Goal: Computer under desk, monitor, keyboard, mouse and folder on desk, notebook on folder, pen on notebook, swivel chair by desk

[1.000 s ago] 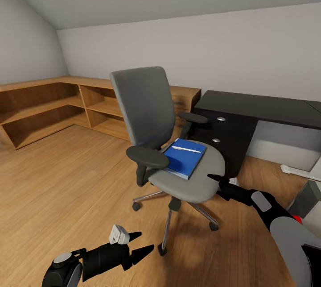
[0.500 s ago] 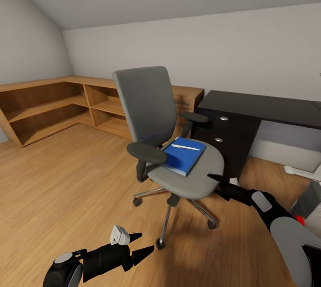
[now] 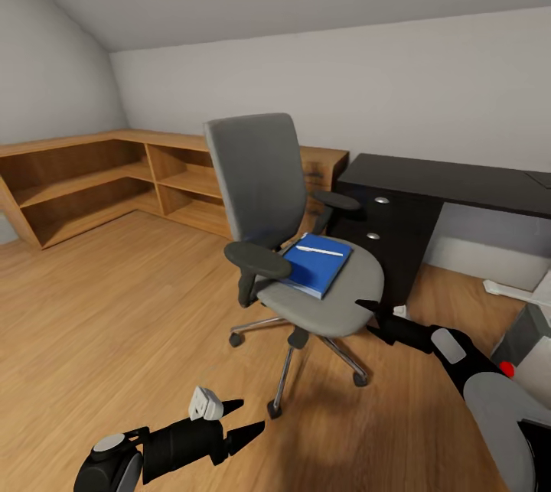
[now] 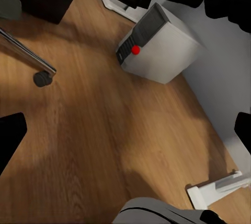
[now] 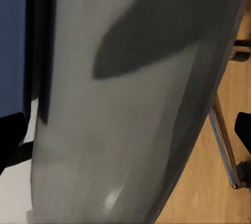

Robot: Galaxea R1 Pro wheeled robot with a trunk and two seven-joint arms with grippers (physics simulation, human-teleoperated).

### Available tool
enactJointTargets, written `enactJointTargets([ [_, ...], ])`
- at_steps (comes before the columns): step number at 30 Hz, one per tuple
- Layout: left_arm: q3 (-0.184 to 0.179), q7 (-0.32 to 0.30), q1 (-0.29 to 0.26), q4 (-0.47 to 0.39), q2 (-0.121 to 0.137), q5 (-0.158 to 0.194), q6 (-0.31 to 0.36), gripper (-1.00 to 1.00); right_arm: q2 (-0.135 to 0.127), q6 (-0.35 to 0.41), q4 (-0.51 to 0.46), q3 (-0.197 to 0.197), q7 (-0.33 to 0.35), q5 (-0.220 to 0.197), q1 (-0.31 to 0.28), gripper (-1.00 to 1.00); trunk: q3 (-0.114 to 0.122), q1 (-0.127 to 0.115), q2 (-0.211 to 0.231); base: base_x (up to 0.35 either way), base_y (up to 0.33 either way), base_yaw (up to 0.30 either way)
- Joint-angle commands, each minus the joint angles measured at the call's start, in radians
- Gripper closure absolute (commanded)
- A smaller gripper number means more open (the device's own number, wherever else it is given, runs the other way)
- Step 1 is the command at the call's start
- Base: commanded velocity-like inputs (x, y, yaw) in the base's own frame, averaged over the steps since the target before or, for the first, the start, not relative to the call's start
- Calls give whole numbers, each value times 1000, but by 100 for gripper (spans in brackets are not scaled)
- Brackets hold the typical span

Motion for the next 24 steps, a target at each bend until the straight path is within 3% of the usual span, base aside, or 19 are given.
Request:
enactJointTargets([
  [1, -24, 2, 0, 0, 2, 7, 8, -100, -2, 6, 0, -6, 1, 2, 0, -100, -1, 0, 0, -245, 0, 0],
  [5, -27, 4, 0, 0, 2, 7, 8, -100, -2, 6, 0, -6, 1, 3, 0, -100, -1, 0, 0, -214, -72, 0],
  [13, -23, 1, 0, 0, 4, 11, 8, -100, -3, 6, -2, -6, 1, 2, 0, -100, -1, 0, 0, -12, -82, 0],
  [24, 39, -2, 0, 0, 3, 13, 8, -100, -2, 7, -2, -6, 2, 0, 0, -100, -1, 0, 0, 11, -4, 0],
])
